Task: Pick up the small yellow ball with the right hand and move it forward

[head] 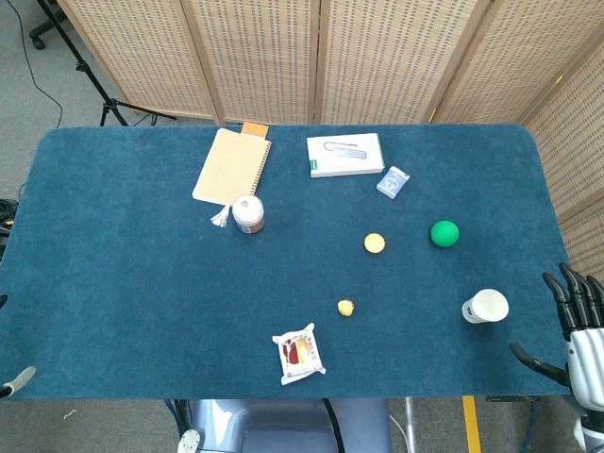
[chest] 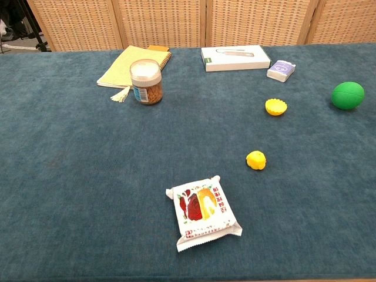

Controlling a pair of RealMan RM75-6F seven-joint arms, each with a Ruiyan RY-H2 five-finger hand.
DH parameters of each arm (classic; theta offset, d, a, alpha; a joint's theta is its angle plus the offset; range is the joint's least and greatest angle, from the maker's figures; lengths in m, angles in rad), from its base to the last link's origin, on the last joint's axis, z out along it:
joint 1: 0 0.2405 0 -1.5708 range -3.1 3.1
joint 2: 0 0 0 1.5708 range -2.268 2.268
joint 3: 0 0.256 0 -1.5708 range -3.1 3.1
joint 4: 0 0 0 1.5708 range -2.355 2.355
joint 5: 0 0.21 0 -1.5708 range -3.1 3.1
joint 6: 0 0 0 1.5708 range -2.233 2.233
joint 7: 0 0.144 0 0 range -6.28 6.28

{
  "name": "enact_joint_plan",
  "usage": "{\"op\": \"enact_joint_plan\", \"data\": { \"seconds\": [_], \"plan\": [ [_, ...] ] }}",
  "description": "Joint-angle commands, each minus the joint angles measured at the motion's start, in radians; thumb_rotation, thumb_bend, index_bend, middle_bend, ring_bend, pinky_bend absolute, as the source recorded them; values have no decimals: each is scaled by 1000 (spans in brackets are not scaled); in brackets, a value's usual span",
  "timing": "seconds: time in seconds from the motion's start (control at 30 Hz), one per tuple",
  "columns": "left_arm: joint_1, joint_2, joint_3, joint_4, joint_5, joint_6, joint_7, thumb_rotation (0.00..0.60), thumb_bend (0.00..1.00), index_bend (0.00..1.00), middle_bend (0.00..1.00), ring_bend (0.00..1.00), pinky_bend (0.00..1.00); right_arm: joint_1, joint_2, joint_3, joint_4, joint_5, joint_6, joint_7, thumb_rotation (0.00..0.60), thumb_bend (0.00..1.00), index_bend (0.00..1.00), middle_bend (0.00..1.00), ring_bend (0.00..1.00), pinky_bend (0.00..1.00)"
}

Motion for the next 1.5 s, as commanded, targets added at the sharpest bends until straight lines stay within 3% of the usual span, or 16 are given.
{"op": "enact_joint_plan", "data": {
  "seconds": [0.03,0.2,0.4,0.5,0.57,0.87,1.03,1.5],
  "plan": [
    [-1,1,0,-2,-2,-4,2,600,0,0,0,0,0,3,1,-6,1,-6,-10,5,600,0,33,0,0,0],
    [-4,0,-3,-6,-7,-11,-1,600,0,0,0,0,0,47,-3,-21,16,-40,-76,84,600,0,58,0,0,0],
    [-16,-6,-13,-9,-16,-27,17,600,0,0,0,0,0,209,-8,-12,49,-90,-284,204,600,0,216,0,0,0],
    [-25,-11,-25,-20,-38,-45,37,600,0,0,0,0,0,334,-55,31,63,-87,-426,183,600,31,250,0,0,0],
    [-34,-12,-33,-29,-60,-66,44,600,0,0,0,0,0,397,-103,49,79,-69,-504,155,600,111,267,0,0,0],
    [-63,-10,-51,-47,-121,-134,70,600,0,0,0,0,0,562,-289,82,183,114,-778,64,600,164,332,0,0,0],
    [-69,-6,-52,-51,-131,-149,66,600,0,0,0,0,0,602,-387,104,240,231,-835,-4,600,256,351,0,0,0],
    [-66,2,-42,-48,-114,-145,45,600,0,0,0,0,0,640,-506,93,269,383,-854,-164,600,260,402,0,0,0]
  ]
}}
